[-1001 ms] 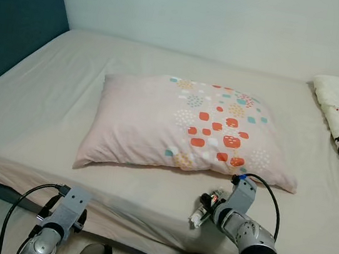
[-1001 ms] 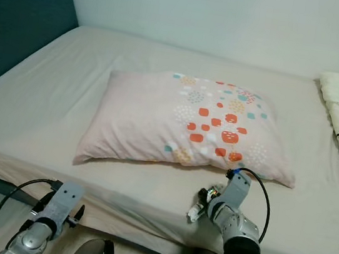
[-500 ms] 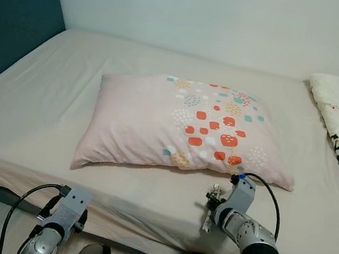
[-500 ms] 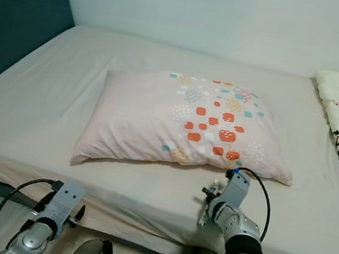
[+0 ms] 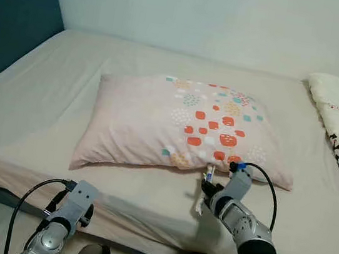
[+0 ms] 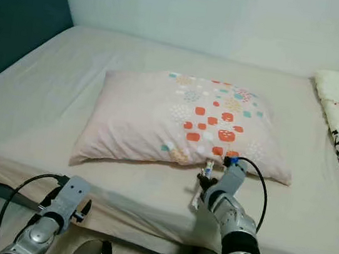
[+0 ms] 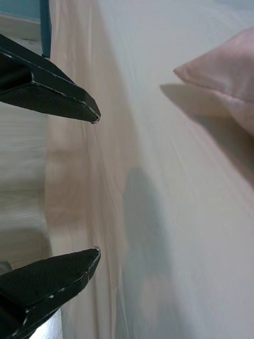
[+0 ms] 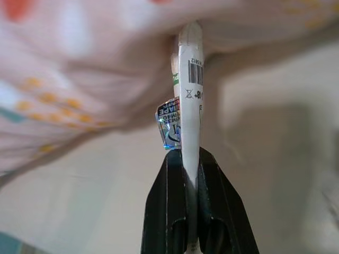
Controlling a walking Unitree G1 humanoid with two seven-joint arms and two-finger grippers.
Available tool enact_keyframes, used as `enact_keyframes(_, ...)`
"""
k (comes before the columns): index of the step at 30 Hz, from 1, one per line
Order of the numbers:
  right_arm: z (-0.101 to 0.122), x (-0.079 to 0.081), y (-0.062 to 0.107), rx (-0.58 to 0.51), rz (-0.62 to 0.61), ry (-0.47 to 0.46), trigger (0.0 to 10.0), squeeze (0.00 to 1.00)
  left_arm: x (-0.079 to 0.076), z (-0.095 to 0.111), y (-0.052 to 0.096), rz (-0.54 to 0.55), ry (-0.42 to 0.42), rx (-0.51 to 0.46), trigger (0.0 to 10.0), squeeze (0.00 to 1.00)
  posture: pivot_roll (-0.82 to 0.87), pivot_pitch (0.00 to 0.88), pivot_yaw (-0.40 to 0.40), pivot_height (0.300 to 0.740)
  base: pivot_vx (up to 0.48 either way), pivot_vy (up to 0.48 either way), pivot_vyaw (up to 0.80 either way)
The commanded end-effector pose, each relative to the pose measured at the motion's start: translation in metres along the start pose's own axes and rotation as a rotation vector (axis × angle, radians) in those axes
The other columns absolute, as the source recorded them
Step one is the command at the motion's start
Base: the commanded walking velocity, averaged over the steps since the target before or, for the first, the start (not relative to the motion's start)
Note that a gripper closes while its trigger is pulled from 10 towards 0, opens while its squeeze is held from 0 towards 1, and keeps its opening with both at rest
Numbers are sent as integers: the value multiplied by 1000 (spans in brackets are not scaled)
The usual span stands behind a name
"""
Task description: Clean up the room
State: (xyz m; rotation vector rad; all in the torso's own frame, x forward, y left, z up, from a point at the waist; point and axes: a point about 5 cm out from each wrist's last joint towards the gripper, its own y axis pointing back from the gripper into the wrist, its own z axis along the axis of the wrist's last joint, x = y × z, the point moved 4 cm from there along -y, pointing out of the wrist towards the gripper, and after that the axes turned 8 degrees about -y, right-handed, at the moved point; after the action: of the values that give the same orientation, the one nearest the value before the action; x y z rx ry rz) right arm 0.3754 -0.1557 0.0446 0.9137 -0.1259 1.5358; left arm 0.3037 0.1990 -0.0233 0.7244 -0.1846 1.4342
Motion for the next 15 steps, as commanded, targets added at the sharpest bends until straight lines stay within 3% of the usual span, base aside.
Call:
enact_keyframes(1,-3,1,1,-3,14,8,0,0,-5,-7,2,-12,11,39,10000,0,49,58,-24,565,0,0,0)
enact_keyframes(3,-6,-5,2,14,-16,31,431,0,-6,-7,2,-14,12,41,10000,0,46,60,-24,565,0,0,0)
enact_keyframes(4,-11,-15,4,44,-74,69,3569,0,-7,-7,2,-16,13,42,10000,0,46,60,-24,565,0,0,0)
enact_keyframes(5,-11,-15,4,44,-74,69,3569,0,-7,-7,2,-16,13,42,10000,0,46,60,-24,565,0,0,0)
enact_keyframes(6,-15,-25,6,67,-130,99,10000,0,-8,-8,2,-18,14,44,10000,0,43,59,-24,565,0,0,0)
enact_keyframes(7,-20,-40,10,96,-200,115,10000,365,-10,-8,3,-22,15,45,10000,0,44,62,-25,565,0,0,0)
enact_keyframes(8,-20,-40,10,96,-200,115,10000,365,-10,-8,3,-22,15,45,10000,0,44,62,-25,565,0,0,0)
enact_keyframes(9,-23,-53,15,118,-260,129,10000,835,-11,-9,4,-25,16,48,10000,0,45,63,-27,565,0,0,0)
enact_keyframes(10,-24,-63,20,122,-301,121,10000,1000,-12,-11,5,-28,16,51,10000,0,44,64,-29,565,0,0,0)
enact_keyframes(13,-19,-80,31,90,-357,73,10000,1000,-12,-16,7,-33,14,64,10000,0,38,68,-26,565,0,0,0)
enact_keyframes(15,-16,-84,34,69,-362,58,10000,1000,-11,-18,8,-33,13,68,10000,0,38,68,-26,565,0,0,0)
